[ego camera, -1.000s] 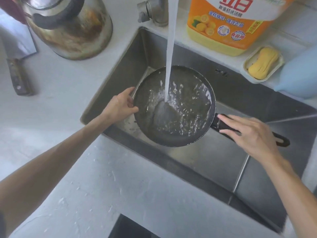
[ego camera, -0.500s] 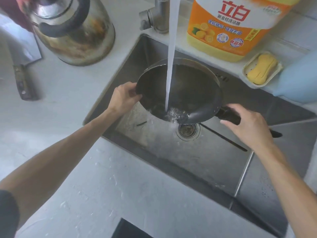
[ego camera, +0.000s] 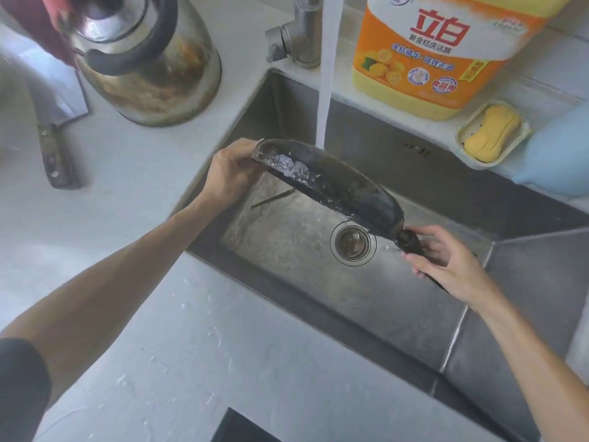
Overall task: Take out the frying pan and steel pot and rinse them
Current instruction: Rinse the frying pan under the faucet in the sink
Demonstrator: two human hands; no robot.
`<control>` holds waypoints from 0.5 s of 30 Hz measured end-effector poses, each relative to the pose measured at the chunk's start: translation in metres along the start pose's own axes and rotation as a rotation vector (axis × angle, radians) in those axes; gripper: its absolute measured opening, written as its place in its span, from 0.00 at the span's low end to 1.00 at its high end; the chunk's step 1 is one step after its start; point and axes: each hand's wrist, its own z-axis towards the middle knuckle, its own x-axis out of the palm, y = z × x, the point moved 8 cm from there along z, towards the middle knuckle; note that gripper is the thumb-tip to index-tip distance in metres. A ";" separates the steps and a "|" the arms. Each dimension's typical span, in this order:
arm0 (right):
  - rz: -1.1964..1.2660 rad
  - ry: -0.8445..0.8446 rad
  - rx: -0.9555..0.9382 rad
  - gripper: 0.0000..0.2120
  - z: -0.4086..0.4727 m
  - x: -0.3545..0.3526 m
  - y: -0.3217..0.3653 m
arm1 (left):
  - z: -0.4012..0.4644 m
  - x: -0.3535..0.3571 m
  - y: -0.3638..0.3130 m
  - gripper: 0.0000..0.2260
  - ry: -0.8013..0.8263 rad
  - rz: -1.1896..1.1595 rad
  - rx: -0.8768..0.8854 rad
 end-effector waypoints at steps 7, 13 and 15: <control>-0.373 -0.138 -0.112 0.21 -0.007 -0.020 0.024 | -0.010 0.023 0.003 0.24 0.473 -0.132 -0.128; -0.658 -0.177 -0.269 0.20 -0.010 -0.018 0.049 | -0.027 0.035 0.023 0.15 0.585 -0.366 -0.413; -0.710 -0.192 -0.299 0.20 -0.010 -0.016 0.050 | -0.030 0.033 0.025 0.17 0.562 -0.327 -0.387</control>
